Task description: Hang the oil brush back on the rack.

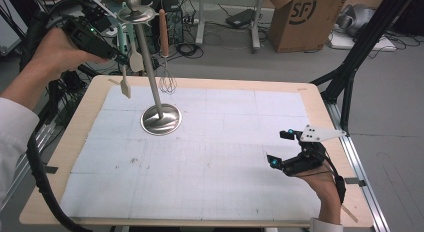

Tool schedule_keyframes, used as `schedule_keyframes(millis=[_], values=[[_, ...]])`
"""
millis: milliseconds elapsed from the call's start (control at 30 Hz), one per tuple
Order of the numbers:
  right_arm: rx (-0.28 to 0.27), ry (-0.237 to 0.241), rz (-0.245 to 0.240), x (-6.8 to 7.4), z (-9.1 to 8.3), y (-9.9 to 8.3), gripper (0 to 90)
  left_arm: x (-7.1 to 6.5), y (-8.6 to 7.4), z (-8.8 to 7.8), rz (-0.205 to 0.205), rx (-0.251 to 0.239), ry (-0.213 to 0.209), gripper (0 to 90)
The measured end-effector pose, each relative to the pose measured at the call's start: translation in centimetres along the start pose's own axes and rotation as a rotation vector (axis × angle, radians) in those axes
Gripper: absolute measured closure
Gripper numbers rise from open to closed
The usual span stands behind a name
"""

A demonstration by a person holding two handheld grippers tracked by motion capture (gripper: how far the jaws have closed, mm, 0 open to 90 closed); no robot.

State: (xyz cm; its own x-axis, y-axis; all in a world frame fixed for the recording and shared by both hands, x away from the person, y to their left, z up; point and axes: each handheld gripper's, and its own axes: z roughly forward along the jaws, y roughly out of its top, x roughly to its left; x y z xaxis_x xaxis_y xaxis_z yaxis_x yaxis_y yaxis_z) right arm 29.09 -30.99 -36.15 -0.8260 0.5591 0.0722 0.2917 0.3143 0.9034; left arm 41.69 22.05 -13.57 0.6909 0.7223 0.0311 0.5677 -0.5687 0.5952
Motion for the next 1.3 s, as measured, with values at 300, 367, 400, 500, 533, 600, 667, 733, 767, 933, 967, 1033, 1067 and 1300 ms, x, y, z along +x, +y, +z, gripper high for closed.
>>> schedule_keyframes(millis=[300, 367, 400, 500, 533, 600, 667, 733, 767, 933, 967, 1033, 1067, 1300], values=[[-0.004, -0.001, -0.005, 0.1, -0.1, 0.0, 0.3, 0.1, -1.1, -0.3, 0.072, -0.092, -0.033, 57.6], [-0.003, 0.000, -0.002, 0.1, -0.1, 0.0, 0.3, 0.0, -1.9, -0.7, 0.084, -0.170, -0.053, 44.6], [-0.003, 0.001, -0.004, 0.1, 0.0, 0.0, 0.3, -0.1, -2.4, -0.8, 0.094, -0.176, -0.063, 37.9], [-0.005, 0.002, -0.003, 0.1, -0.1, -0.1, 0.3, -0.3, -3.8, -1.1, 0.134, -0.195, -0.064, 22.1], [-0.007, -0.001, -0.004, 0.1, -0.2, -0.1, 0.3, -0.4, -4.3, -1.2, 0.131, -0.213, -0.078, 16.8], [-0.016, -0.003, -0.001, 0.0, -0.4, -0.1, 0.3, -0.8, -5.4, -1.5, 0.156, -0.248, -0.100, 11.0], [-0.026, -0.006, -0.001, -0.1, -0.6, -0.2, 0.3, -1.2, -6.2, -1.6, 0.170, -0.268, -0.121, 2.1], [-0.033, -0.006, -0.001, -0.1, -0.7, -0.2, 0.3, -1.6, -7.3, -1.6, 0.195, -0.307, -0.128, 1.6], [-0.036, -0.007, 0.002, 0.0, -0.8, -0.1, 0.3, -1.8, -7.8, -1.6, 0.187, -0.325, -0.138, 1.6], [-0.055, -0.008, -0.004, 0.2, -1.0, 0.1, 0.3, -2.4, -10.7, -0.6, 0.190, -0.370, -0.146, 1.6], [-0.053, -0.010, -0.005, 0.2, -1.0, 0.1, 0.3, -2.6, -11.2, -0.4, 0.194, -0.380, -0.147, 1.6], [-0.049, -0.012, -0.002, 0.3, -0.9, 0.1, 0.3, -3.0, -12.1, 0.2, 0.212, -0.384, -0.162, 1.6], [-0.050, -0.015, -0.005, 0.4, -0.9, 0.1, 0.3, -3.3, -12.7, 0.5, 0.218, -0.399, -0.164, 1.6], [-0.058, -0.026, -0.002, 0.6, -0.8, 0.1, 0.3, -4.3, -15.3, 2.5, 0.242, -0.452, -0.197, 1.6]])
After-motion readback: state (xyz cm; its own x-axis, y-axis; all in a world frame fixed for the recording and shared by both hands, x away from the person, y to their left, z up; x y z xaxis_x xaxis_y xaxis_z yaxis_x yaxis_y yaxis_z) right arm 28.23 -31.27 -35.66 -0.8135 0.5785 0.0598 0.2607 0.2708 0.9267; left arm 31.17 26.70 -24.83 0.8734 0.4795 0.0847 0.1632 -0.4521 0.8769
